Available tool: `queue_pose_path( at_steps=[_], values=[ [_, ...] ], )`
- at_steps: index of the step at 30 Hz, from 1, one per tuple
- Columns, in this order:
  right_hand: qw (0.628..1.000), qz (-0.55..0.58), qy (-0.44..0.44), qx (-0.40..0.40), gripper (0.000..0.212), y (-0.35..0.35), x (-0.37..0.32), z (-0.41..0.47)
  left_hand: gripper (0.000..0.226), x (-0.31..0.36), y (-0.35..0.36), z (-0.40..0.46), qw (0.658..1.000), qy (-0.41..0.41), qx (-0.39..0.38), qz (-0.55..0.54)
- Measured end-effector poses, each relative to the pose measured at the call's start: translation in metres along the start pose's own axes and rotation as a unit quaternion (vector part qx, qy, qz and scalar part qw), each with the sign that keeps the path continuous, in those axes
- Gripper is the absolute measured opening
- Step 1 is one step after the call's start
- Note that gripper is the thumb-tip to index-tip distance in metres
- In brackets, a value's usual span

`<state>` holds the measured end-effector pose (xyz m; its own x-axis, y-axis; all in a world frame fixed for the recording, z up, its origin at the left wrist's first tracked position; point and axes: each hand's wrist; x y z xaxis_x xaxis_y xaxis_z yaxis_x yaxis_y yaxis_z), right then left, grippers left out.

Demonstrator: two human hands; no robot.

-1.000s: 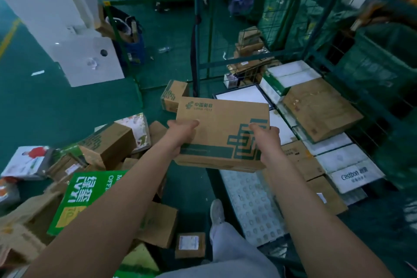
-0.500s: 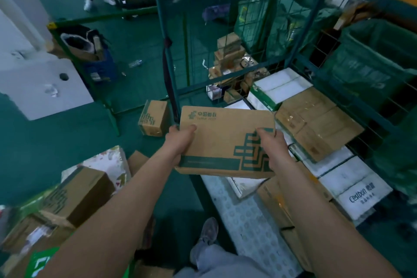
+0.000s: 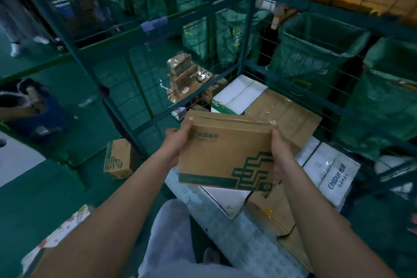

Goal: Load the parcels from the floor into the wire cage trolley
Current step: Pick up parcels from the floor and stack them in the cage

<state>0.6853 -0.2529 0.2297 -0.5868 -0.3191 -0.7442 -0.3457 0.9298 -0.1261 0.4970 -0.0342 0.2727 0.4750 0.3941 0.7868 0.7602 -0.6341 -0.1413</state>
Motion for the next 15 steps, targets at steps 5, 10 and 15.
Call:
queue_pose_path(
  at_steps=[5,10,15],
  values=[
    [0.998,0.041,-0.014,0.051,0.086,-0.040,-0.002,0.023,0.065,0.020,0.052,0.033,0.994,0.009,-0.090,0.065],
    [0.994,0.020,-0.011,0.110,0.065,-0.072,0.005,0.032,0.062,0.020,0.098,0.067,0.985,-0.003,-0.135,0.109],
    [0.990,-0.029,-0.002,0.139,0.056,-0.097,0.013,0.050,0.041,0.032,0.145,0.100,0.969,-0.016,-0.169,0.179]
  ],
)
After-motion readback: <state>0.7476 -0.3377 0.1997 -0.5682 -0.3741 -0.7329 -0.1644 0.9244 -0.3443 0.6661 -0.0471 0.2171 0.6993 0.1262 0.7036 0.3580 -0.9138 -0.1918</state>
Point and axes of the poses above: each hand's wrist, its own z-axis towards the middle knuckle, its own y-axis out of the palm, x = y × z, and after that the axes turned 1 degree about y, right-handed
